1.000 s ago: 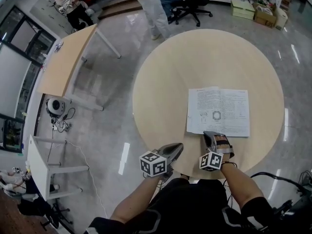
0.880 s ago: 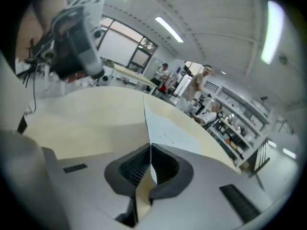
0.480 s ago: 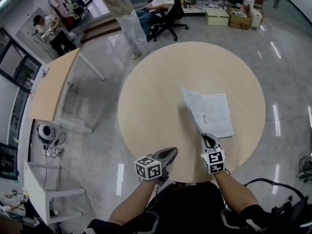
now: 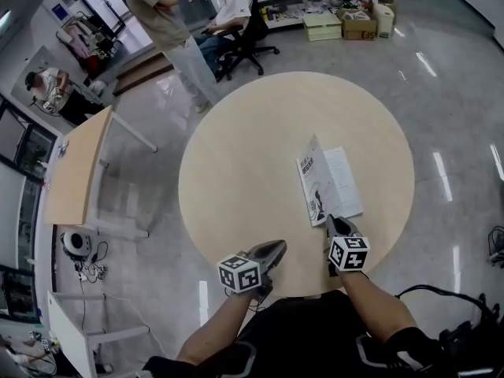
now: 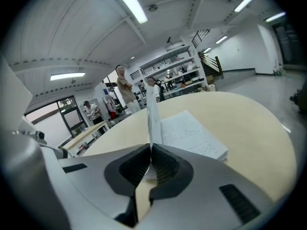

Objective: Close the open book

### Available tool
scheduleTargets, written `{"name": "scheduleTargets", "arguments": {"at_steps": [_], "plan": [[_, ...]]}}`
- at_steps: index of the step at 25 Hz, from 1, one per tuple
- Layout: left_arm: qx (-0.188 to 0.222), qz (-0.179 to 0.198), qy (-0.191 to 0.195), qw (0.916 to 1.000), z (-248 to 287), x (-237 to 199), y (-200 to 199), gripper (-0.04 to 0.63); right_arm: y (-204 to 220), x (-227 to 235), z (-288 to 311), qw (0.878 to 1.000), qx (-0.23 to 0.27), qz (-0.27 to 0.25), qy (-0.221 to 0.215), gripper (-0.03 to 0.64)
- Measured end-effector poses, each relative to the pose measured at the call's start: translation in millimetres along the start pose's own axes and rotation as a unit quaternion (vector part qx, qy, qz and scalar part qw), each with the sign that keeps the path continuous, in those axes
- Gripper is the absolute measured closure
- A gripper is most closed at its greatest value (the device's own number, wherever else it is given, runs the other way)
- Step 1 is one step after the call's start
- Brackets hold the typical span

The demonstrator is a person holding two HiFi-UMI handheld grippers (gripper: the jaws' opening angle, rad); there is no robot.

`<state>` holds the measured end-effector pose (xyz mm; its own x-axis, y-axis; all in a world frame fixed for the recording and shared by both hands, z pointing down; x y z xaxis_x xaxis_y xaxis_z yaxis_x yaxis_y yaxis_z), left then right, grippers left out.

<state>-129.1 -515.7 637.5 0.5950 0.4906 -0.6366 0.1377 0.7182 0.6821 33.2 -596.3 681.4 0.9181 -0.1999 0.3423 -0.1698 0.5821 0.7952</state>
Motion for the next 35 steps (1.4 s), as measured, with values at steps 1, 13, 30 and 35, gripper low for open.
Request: {"name": "scheduleTargets", "arguments": {"at_steps": [1, 13, 30, 35], "plan": [[-0.002, 0.000, 0.001, 1.0000, 1.0, 0.6, 0.1, 0.606, 1.6, 5.4, 0.5, 1.000, -0.002, 0.021, 0.006, 0.609], [0.003, -0.004, -0.008, 1.0000, -5.3, 1.5, 4.9, 0.606, 22.6, 48.6, 8.3, 0.958, -0.043, 0.280, 0.042, 0.601], [0.045, -0.019, -0.020, 0.9986, -13.5, -1.0, 4.6, 0.606, 36.8, 98.3, 1.2, 0.952, -0.127, 0.248, 0.129, 0.552], [0.076, -0.002, -0.023, 0.9968, -28.1, 1.1, -22.7, 0.606, -30.6, 69.6, -9.6, 0.989, -0.065, 0.121, 0.062, 0.552]]}}
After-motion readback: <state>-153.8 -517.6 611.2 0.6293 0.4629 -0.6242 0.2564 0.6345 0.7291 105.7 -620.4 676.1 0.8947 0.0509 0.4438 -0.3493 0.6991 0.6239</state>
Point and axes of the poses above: the fingertips, and each gripper's own axes: z forward along the fingers, x to its right, y out of its underside, the point moved 2 cm from there along -z, backward along the fingers, and after that the axes turned 5 degrees about y, right-handed, at the moved point
